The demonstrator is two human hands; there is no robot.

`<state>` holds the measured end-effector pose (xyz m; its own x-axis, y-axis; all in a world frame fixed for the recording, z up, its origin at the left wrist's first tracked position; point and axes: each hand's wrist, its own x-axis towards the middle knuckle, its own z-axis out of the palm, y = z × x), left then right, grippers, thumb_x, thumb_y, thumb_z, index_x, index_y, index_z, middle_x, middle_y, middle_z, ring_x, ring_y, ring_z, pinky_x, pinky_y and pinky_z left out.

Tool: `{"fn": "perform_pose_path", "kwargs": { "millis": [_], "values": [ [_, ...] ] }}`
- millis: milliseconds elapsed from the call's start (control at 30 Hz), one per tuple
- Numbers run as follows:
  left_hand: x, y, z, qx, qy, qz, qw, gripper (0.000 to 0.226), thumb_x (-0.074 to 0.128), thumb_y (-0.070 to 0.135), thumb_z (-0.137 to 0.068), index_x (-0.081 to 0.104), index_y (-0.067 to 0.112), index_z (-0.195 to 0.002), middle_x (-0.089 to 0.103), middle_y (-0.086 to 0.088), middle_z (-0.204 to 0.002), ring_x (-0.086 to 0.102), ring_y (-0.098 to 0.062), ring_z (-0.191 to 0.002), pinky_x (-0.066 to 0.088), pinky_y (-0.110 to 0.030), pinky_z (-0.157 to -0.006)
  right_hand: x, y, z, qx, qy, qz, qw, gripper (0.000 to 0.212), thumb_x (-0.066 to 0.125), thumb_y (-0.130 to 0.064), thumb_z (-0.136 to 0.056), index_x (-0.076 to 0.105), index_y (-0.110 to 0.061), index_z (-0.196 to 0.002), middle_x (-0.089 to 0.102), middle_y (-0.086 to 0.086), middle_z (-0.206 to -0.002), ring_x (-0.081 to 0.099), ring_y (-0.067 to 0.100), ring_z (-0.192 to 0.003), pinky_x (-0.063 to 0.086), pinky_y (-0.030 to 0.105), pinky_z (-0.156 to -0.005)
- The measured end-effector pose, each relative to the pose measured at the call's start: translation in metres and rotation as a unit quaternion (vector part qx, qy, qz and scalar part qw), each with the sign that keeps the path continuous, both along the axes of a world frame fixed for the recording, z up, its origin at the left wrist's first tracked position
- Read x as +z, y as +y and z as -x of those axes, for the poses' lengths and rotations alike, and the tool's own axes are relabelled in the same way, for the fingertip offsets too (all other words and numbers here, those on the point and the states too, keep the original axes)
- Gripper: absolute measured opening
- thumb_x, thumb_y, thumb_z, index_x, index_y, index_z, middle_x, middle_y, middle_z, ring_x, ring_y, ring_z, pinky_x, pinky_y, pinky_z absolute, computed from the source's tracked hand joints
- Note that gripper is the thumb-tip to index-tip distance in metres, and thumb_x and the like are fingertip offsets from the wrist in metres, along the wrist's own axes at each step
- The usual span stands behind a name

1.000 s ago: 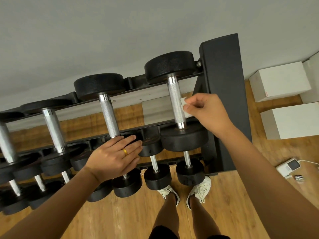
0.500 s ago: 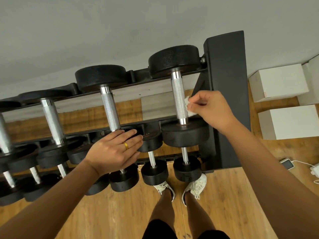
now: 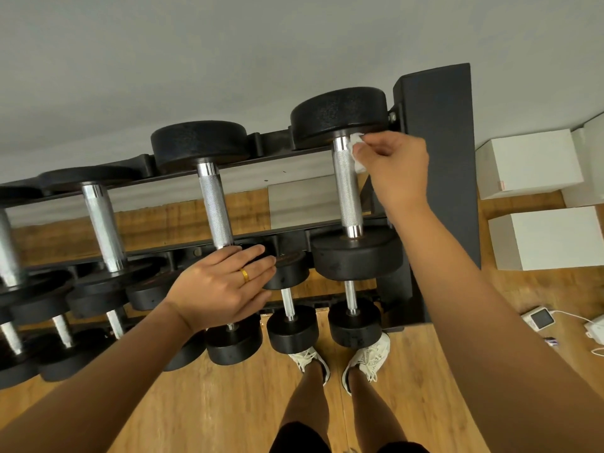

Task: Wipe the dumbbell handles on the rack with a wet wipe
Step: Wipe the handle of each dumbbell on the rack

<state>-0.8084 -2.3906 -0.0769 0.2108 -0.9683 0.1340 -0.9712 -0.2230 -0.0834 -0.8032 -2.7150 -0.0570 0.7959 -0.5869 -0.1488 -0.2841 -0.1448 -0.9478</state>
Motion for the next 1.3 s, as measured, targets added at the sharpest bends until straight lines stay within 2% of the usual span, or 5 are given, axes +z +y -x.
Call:
{"fn": "perform_pose_path", "kwargs": {
  "millis": [267, 667, 1033, 1167, 1300],
  "values": [
    [0.0, 0.001, 0.0, 0.0, 0.0, -0.006, 1.0, 0.04, 0.05, 0.037, -0.108, 0.075, 0.009, -0.123, 0.072, -0.009, -0.128, 0.066, -0.029, -0.124, 0.054, -0.043, -0.099, 0.0, 0.005, 0.01, 0.056, 0.009, 0.1, 0.993, 0.009, 0.07, -0.013, -0.092, 0.078, -0.012, -0.096, 0.073, -0.004, -0.086, 0.068, 0.005, -0.082, 0.05, 0.009, -0.079],
    [0.001, 0.0, 0.0, 0.007, -0.002, -0.003, 1.0, 0.036, 0.06, 0.036, -0.104, 0.075, 0.01, -0.124, 0.072, -0.008, -0.128, 0.066, -0.028, -0.124, 0.056, -0.043, -0.099, 0.003, 0.007, 0.015, 0.066, 0.017, 0.116, 0.991, 0.009, 0.071, -0.012, -0.09, 0.077, -0.011, -0.097, 0.072, -0.006, -0.09, 0.069, 0.005, -0.083, 0.055, 0.02, -0.085],
    [0.002, 0.002, 0.001, 0.013, 0.008, -0.009, 1.0, 0.035, 0.063, 0.035, -0.103, 0.075, 0.01, -0.124, 0.072, -0.008, -0.128, 0.065, -0.028, -0.125, 0.057, -0.045, -0.098, 0.002, 0.009, 0.044, 0.104, 0.056, 0.114, 0.986, 0.013, 0.073, -0.011, -0.089, 0.078, -0.01, -0.102, 0.071, -0.01, -0.092, 0.069, 0.004, -0.086, 0.051, 0.012, -0.085],
    [0.002, 0.002, 0.002, 0.012, 0.008, -0.008, 1.0, 0.034, 0.062, 0.035, -0.104, 0.075, 0.01, -0.123, 0.072, -0.008, -0.128, 0.066, -0.029, -0.124, 0.056, -0.044, -0.098, 0.005, 0.008, 0.032, 0.094, 0.042, 0.12, 0.987, 0.01, 0.072, -0.011, -0.09, 0.077, -0.007, -0.098, 0.074, -0.002, -0.092, 0.069, 0.005, -0.083, 0.052, 0.014, -0.087],
    [0.002, 0.001, 0.002, 0.012, 0.005, -0.006, 1.0, 0.035, 0.058, 0.035, -0.105, 0.076, 0.01, -0.122, 0.072, -0.008, -0.127, 0.066, -0.028, -0.123, 0.057, -0.043, -0.097, 0.002, 0.009, 0.061, 0.129, 0.085, 0.11, 0.982, 0.006, 0.073, -0.011, -0.089, 0.078, -0.009, -0.093, 0.068, -0.011, -0.082, 0.063, -0.008, -0.077, 0.047, 0.007, -0.085]
  ]
}}
